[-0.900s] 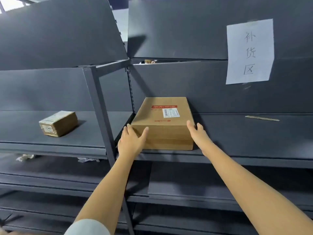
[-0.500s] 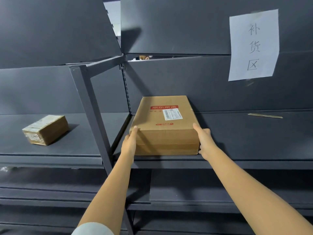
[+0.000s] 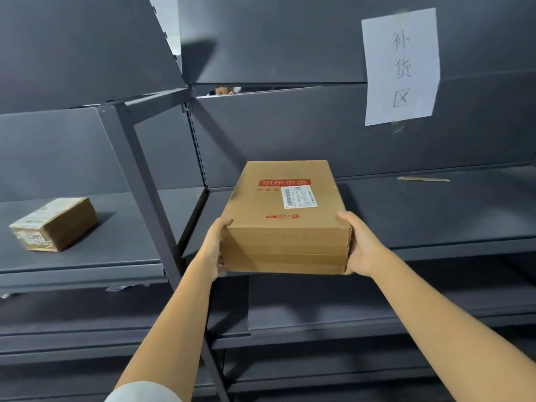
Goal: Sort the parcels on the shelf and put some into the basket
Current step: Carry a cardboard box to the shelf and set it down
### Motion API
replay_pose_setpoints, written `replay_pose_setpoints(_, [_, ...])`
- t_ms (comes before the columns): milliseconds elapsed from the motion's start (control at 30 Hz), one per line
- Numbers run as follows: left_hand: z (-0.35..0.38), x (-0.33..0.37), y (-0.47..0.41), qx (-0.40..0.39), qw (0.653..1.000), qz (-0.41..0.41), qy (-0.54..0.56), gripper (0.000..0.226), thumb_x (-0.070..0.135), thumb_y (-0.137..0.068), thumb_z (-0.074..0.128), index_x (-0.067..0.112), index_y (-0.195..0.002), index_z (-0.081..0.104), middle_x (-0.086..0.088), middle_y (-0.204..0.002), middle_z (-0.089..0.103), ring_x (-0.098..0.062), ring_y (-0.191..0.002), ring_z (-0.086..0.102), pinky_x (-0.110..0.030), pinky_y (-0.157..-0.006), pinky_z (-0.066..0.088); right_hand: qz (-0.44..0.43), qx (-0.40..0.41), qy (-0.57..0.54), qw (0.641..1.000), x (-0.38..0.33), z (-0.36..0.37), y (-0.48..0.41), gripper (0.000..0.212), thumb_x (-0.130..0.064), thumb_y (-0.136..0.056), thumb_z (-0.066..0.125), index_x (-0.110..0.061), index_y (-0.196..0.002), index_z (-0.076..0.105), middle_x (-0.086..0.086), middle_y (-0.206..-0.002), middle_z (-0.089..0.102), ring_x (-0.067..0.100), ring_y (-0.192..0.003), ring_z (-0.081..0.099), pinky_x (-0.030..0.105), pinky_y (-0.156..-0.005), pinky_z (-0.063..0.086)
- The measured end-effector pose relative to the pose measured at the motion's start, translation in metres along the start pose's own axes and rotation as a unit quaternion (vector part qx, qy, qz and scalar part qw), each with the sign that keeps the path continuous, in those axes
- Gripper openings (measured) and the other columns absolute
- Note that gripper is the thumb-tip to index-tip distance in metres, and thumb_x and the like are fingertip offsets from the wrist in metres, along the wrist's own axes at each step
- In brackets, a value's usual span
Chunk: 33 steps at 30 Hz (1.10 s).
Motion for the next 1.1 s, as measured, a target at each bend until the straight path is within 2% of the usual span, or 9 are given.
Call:
replay_pose_setpoints(67, [0.011,-0.002,0.005,-0.030,0.999,-0.016,-0.007,0.060,0.058,-0.071,0.060,0.021,-0.117,0.049,-0.008,-0.109,0.054,-0.029,-0.097,0.056,-0.040,-0.070,0.051,-0.015,0.015,-0.011,1.000,0.001,-0.014,0.010,0.053,-0.059,-0.069,0.066,-0.030,-0.113,0.059,0.008,-0.109,0.067,0.031,-0.099,0.062,0.045,-0.058,0.054])
replay_pose_setpoints(233, [0.063,-0.011,0.016,-0.114,0.993,-0.032,-0.012,0.048,0.058,-0.069,0.061,0.024,-0.103,0.058,-0.004,-0.089,0.050,-0.024,-0.080,0.052,-0.035,-0.066,0.050,-0.048,0.076,-0.030,0.995,0.001,-0.071,0.044,0.056,-0.052,-0.070,0.066,-0.027,-0.119,0.055,0.010,-0.119,0.062,0.032,-0.109,0.057,0.056,-0.085,0.048])
replay_pose_setpoints(367, [0.125,-0.024,0.034,-0.190,0.980,-0.051,-0.022,0.047,0.071,-0.070,0.056,0.027,-0.088,0.059,0.001,-0.060,0.038,-0.016,-0.051,0.038,-0.025,-0.052,0.040,-0.075,0.105,-0.066,0.989,0.004,-0.125,0.086,0.042,-0.049,-0.076,0.064,-0.028,-0.113,0.057,0.009,-0.117,0.063,0.032,-0.107,0.058,0.054,-0.077,0.051])
replay_pose_setpoints(500, [0.191,-0.048,0.054,-0.250,0.965,-0.076,-0.036,0.055,0.072,-0.062,0.065,0.032,-0.099,0.058,-0.002,-0.103,0.063,-0.026,-0.096,0.058,-0.043,-0.071,0.053,-0.108,0.133,-0.072,0.982,0.007,-0.185,0.136,0.054,-0.044,-0.082,0.058,-0.029,-0.133,0.044,0.009,-0.130,0.055,0.032,-0.114,0.054,0.057,-0.069,0.052])
replay_pose_setpoints(567, [0.226,-0.065,0.070,-0.292,0.951,-0.089,-0.049,0.058,0.070,-0.060,0.068,0.034,-0.105,0.058,-0.005,-0.111,0.065,-0.029,-0.105,0.059,-0.047,-0.074,0.054,-0.118,0.152,-0.075,0.979,0.016,-0.216,0.163,0.053,-0.041,-0.086,0.054,-0.028,-0.136,0.041,0.009,-0.136,0.052,0.033,-0.118,0.052,0.057,-0.071,0.052])
replay_pose_setpoints(767, [0.323,-0.116,0.126,-0.442,0.885,-0.087,-0.118,0.041,0.064,-0.061,0.072,0.038,-0.092,0.072,0.000,-0.096,0.076,-0.026,-0.094,0.069,-0.049,-0.069,0.056,-0.155,0.200,-0.131,0.959,0.061,-0.294,0.246,0.044,-0.025,-0.095,0.043,-0.031,-0.138,0.036,0.007,-0.139,0.048,0.033,-0.122,0.050,0.059,-0.069,0.053])
replay_pose_setpoints(867, [0.365,-0.143,0.158,-0.502,0.846,-0.087,-0.157,0.030,0.062,-0.066,0.067,0.039,-0.083,0.075,0.000,-0.097,0.076,-0.025,-0.089,0.071,-0.051,-0.073,0.057,-0.159,0.204,-0.155,0.953,0.088,-0.324,0.282,0.048,-0.028,-0.093,0.045,-0.034,-0.139,0.037,0.005,-0.139,0.051,0.033,-0.125,0.050,0.064,-0.081,0.049])
replay_pose_setpoints(967, [0.401,-0.175,0.184,-0.532,0.820,-0.094,-0.187,0.033,0.060,-0.071,0.063,0.037,-0.091,0.074,-0.001,-0.100,0.075,-0.027,-0.092,0.067,-0.047,-0.074,0.057,-0.160,0.230,-0.153,0.948,0.115,-0.356,0.312,0.054,-0.046,-0.087,0.052,-0.031,-0.139,0.043,0.003,-0.137,0.055,0.032,-0.125,0.052,0.064,-0.086,0.046])
replay_pose_setpoints(1100, [0.441,-0.219,0.231,-0.583,0.779,-0.081,-0.214,0.056,0.061,-0.067,0.063,0.042,-0.120,0.060,0.003,-0.114,0.071,-0.022,-0.095,0.067,-0.042,-0.070,0.057,-0.186,0.297,-0.217,0.911,0.152,-0.402,0.348,0.074,-0.051,-0.075,0.067,-0.021,-0.139,0.043,0.011,-0.128,0.062,0.030,-0.112,0.063,0.042,-0.079,0.056])
Point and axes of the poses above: each hand's wrist, its own y-axis away from the middle knuckle, its own z-axis out of the palm, x = y × z, the point moved 10 cm from there along -y, towards the middle knuckle
